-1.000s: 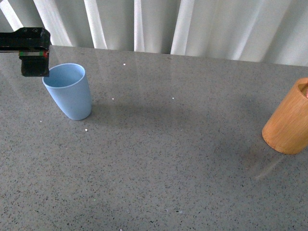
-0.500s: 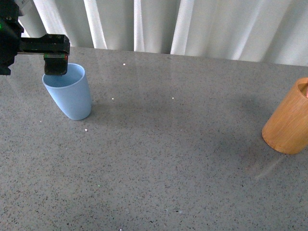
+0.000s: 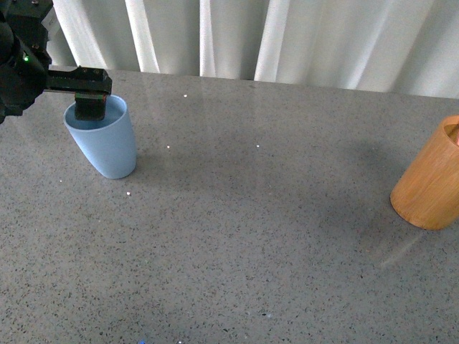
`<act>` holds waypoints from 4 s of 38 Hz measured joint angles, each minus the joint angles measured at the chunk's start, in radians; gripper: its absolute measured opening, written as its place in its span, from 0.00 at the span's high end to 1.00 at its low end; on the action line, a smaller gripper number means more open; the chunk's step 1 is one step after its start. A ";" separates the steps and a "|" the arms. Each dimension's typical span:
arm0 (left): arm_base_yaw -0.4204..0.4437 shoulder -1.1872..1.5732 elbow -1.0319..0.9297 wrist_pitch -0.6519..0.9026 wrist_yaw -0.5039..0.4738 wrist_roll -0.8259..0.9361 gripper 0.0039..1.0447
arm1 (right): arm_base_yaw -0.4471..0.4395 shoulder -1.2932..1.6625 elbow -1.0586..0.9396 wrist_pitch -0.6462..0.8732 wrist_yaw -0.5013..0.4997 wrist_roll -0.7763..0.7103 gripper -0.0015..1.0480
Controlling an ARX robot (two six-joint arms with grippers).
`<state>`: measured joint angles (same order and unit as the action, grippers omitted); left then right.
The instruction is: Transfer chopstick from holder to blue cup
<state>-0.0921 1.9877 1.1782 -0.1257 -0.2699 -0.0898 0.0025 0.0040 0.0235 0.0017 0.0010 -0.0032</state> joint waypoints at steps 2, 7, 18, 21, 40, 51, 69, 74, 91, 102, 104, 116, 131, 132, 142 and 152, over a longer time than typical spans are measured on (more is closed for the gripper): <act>-0.002 0.012 0.010 -0.008 -0.002 0.003 0.22 | 0.000 0.000 0.000 0.000 0.000 0.000 0.10; -0.010 0.041 0.024 -0.035 0.014 -0.014 0.47 | 0.000 0.000 0.000 0.000 0.000 0.000 0.10; -0.047 0.051 0.026 -0.098 0.092 -0.060 0.97 | 0.000 0.000 0.000 0.000 0.000 0.000 0.10; -0.060 0.036 0.027 -0.117 0.125 -0.071 0.97 | 0.000 0.000 0.000 0.000 0.000 0.000 0.10; -0.320 -0.170 0.091 -0.272 0.142 0.039 0.97 | 0.000 0.000 0.000 0.000 0.000 0.000 0.10; -0.473 -0.058 0.151 -0.296 0.141 0.037 0.97 | 0.000 0.000 0.000 0.000 0.000 0.000 0.10; -0.504 0.140 0.200 -0.261 0.070 0.034 0.97 | 0.000 0.000 0.000 0.000 0.000 0.000 0.10; -0.505 0.151 0.213 -0.254 0.060 0.034 0.97 | 0.000 0.000 0.000 0.000 0.000 0.000 0.10; -0.486 0.141 0.233 -0.270 0.088 0.035 0.35 | 0.000 0.000 0.000 0.000 0.000 0.000 0.10; -0.436 0.044 0.212 -0.257 0.108 0.031 0.07 | 0.000 0.000 0.000 0.000 0.000 0.000 0.10; -0.429 0.026 0.200 -0.249 0.116 0.026 0.06 | 0.000 0.000 0.000 0.000 0.000 0.000 0.10; -0.325 -0.447 -0.242 0.474 -0.095 -0.119 0.06 | 0.000 0.000 0.000 0.000 0.000 0.000 0.10; -0.272 -0.563 -0.517 0.852 -0.066 0.014 0.28 | 0.000 0.000 0.000 0.000 0.001 0.000 0.10; -0.264 -0.579 -0.544 0.874 -0.056 0.026 0.32 | 0.000 0.000 0.000 0.000 0.001 0.000 0.10; -0.122 -0.815 -0.846 0.950 0.056 0.074 0.85 | 0.000 0.000 0.000 0.000 -0.002 0.000 0.10; -0.062 -0.954 -0.965 0.942 0.121 0.082 0.97 | 0.000 0.000 0.000 0.000 0.000 0.000 0.10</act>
<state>-0.1543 1.0336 0.2131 0.8165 -0.1493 -0.0078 0.0025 0.0040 0.0235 0.0017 0.0010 -0.0032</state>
